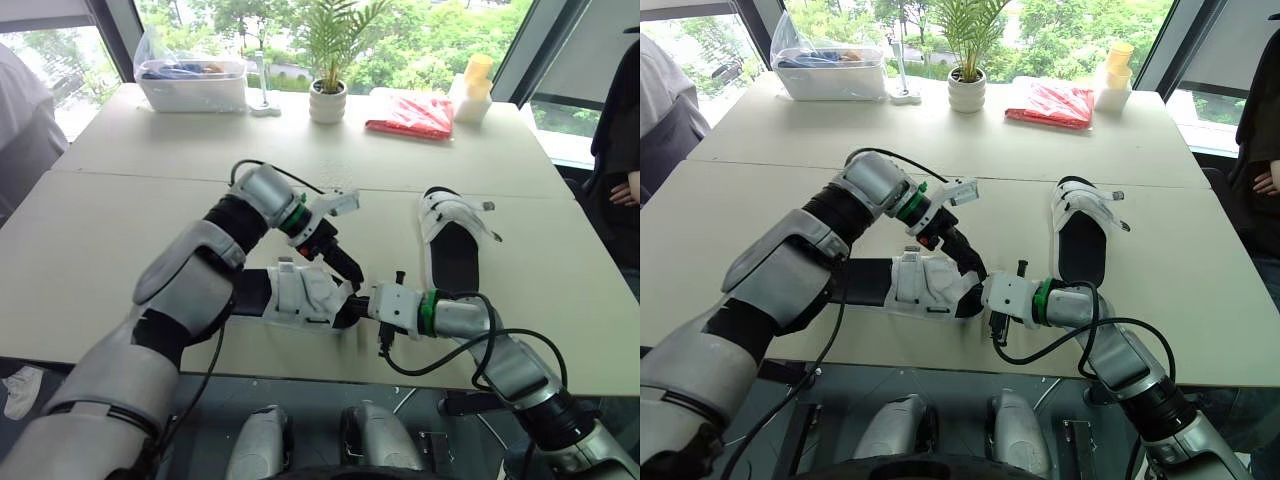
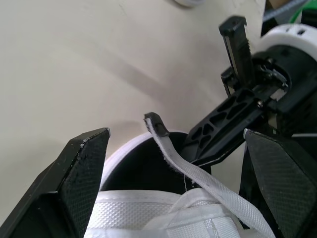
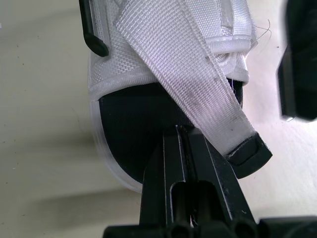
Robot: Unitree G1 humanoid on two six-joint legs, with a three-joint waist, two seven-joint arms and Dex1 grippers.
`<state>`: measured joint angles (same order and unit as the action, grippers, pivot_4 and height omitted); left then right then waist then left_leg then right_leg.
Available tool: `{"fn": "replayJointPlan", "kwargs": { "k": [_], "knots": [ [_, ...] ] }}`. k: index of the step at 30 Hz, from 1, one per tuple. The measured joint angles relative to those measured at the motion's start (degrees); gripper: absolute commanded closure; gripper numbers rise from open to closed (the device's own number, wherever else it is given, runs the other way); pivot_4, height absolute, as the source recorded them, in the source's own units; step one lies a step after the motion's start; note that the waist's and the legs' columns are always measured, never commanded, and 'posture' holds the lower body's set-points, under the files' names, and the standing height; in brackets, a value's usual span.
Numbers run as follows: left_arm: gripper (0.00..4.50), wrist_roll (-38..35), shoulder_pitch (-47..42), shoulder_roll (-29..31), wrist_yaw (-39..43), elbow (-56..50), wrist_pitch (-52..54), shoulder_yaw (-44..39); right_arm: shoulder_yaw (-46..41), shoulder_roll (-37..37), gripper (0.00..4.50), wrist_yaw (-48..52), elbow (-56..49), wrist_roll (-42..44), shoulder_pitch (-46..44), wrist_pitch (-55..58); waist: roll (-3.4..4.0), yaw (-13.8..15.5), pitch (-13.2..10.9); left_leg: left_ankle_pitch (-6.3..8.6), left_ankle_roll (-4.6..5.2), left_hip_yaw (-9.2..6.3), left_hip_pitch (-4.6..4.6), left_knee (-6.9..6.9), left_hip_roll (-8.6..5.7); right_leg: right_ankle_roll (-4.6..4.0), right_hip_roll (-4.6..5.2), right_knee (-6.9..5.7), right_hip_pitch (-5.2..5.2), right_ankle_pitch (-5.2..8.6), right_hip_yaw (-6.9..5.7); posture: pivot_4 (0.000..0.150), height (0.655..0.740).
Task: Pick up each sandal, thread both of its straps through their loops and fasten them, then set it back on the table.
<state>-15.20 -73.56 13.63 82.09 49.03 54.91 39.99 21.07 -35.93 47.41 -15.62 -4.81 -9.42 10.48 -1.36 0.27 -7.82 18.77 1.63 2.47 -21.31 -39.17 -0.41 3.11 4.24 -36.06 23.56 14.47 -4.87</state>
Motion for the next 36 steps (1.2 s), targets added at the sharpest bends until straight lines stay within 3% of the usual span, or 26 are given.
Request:
{"fn": "replayJointPlan", "kwargs": {
  "k": [3,5,8,11,12,17,21,28,29,32,36],
  "knots": [
    [2.26,2.5,1.3,-1.3,1.5,0.8,-1.5,0.6,0.0,0.1,4.50,-0.2,-0.3,-0.1,0.1,0.5,0.00,0.0,0.0,0.00,0.00,0.00,-0.04,0.00,0.00,-0.14,0.03,-0.01,0.06,0.03,-0.01,0.150,0.7241],
    [2.26,3.8,1.5,-1.6,2.7,1.1,-1.5,1.0,0.0,0.2,4.50,-0.2,-0.4,-0.2,0.1,0.6,0.01,0.0,0.0,0.00,0.00,0.00,-0.06,0.00,0.00,-0.14,0.04,-0.02,0.08,0.03,-0.02,0.150,0.7241],
    [3.01,5.6,1.6,-2.2,4.3,1.1,-1.8,1.3,0.0,0.2,4.50,-0.2,-0.7,-0.5,0.1,1.0,0.01,0.0,0.0,0.00,0.00,0.00,-0.06,0.00,0.00,-0.15,0.05,-0.02,0.08,0.03,-0.02,0.150,0.7241],
    [4.25,6.8,1.9,-2.8,4.7,1.2,-2.0,1.3,0.0,0.3,4.50,-0.3,-0.8,-0.5,0.2,1.1,0.02,-0.1,0.0,0.00,0.00,0.00,-0.06,0.00,0.00,-0.15,0.06,-0.02,0.08,0.03,-0.03,0.150,0.7241],
    [4.45,7.2,1.9,-2.8,4.8,1.2,-2.1,1.2,0.0,0.4,4.50,-0.3,-0.8,-0.5,0.2,1.2,0.02,-0.1,0.0,0.00,0.00,0.00,-0.06,0.01,0.00,-0.15,0.06,-0.02,0.09,0.03,-0.03,0.150,0.7241],
    [4.45,8.2,2.3,-2.8,5.9,1.3,-2.6,-0.5,0.0,0.4,4.50,-0.3,-0.9,-0.5,0.2,1.3,0.03,-0.1,0.0,0.00,0.00,0.00,-0.07,0.02,0.00,-0.15,0.06,-0.02,0.11,0.04,-0.03,0.150,0.7241],
    [4.45,4.7,1.9,-1.9,3.6,2.1,-4.0,-11.2,0.0,0.4,4.50,-0.3,-0.9,-0.5,0.2,1.3,0.04,-0.1,0.0,0.00,0.00,0.00,-0.11,0.02,0.00,-0.15,0.07,-0.03,0.15,0.03,-0.04,0.150,0.7241],
    [4.45,3.2,4.7,5.4,-0.6,-10.9,-22.6,-23.7,0.0,0.3,4.50,-0.2,-0.9,-0.5,0.1,1.3,0.15,-0.2,-0.1,-0.05,-0.12,0.00,-0.06,0.06,0.00,-0.17,0.15,-0.04,0.10,0.02,-0.06,0.150,0.7241],
    [4.45,3.4,6.0,5.9,-1.7,-13.1,-27.4,-25.2,0.1,0.1,4.50,-0.2,-0.9,-0.5,0.1,1.3,0.19,-0.1,0.0,-0.06,-0.13,0.01,-0.04,0.06,-0.01,-0.18,0.17,-0.02,0.07,0.02,-0.07,0.150,0.7241],
    [4.45,7.9,13.2,7.6,-8.8,-20.1,-59.9,-28.1,0.1,0.1,4.50,-0.2,-0.8,-0.5,0.0,1.2,0.38,-0.1,0.0,-0.11,-0.28,0.07,0.00,0.11,-0.02,-0.25,0.25,0.01,0.06,-0.02,-0.09,0.150,0.7241],
    [4.45,17.6,14.3,9.2,-18.9,-14.9,-96.5,-28.2,0.1,0.0,4.50,0.0,0.0,-0.5,-0.5,0.8,0.40,0.2,0.0,-0.16,-0.37,0.12,0.11,0.12,-0.02,-0.38,0.27,0.05,-0.04,-0.12,-0.12,0.150,0.7241]
  ]
}}
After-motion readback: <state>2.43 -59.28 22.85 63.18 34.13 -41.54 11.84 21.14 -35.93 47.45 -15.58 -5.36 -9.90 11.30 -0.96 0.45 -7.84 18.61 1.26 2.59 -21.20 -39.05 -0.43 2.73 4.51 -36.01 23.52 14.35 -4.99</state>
